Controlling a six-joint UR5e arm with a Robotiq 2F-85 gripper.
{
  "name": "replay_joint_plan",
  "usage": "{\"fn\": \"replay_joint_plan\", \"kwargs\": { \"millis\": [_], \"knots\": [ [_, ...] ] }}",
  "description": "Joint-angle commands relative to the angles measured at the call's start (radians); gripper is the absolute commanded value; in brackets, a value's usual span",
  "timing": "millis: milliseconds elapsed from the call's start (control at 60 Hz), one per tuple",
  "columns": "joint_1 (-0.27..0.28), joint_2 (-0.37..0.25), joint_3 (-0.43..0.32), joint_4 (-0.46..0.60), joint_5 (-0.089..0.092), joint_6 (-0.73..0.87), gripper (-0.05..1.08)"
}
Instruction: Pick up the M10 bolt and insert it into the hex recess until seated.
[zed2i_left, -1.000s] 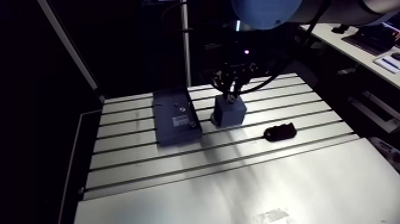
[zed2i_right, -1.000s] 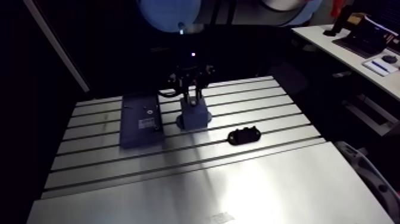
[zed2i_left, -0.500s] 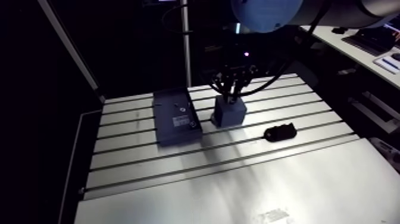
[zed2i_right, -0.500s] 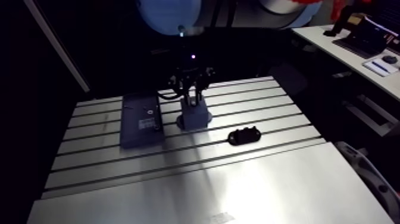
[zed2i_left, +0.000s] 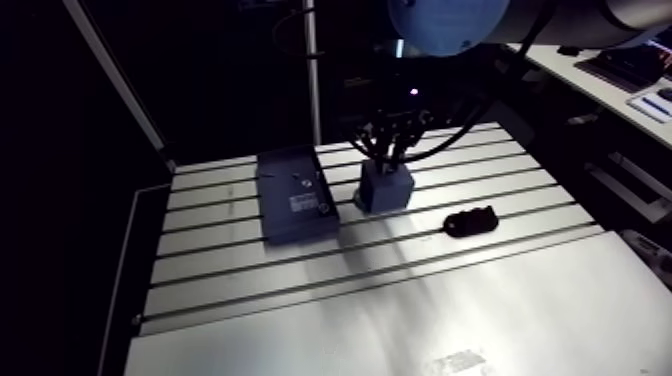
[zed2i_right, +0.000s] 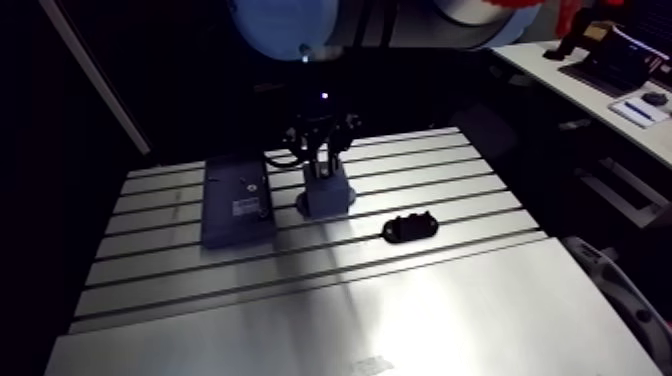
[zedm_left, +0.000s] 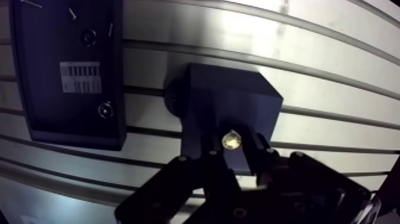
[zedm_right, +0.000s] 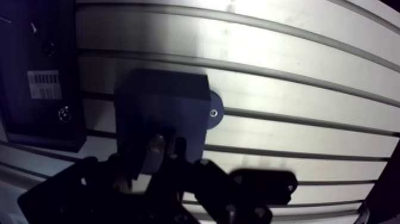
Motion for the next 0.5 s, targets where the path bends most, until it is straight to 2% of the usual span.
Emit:
{"fn": "replay_joint_plan", "kwargs": {
  "millis": [17, 500],
  "knots": [
    [0.000, 0.000, -0.001, 0.000, 0.001, -0.001, 0.66],
    [0.000, 0.002, -0.001, 0.000, 0.000, -0.006, 0.68]
  ]
}}
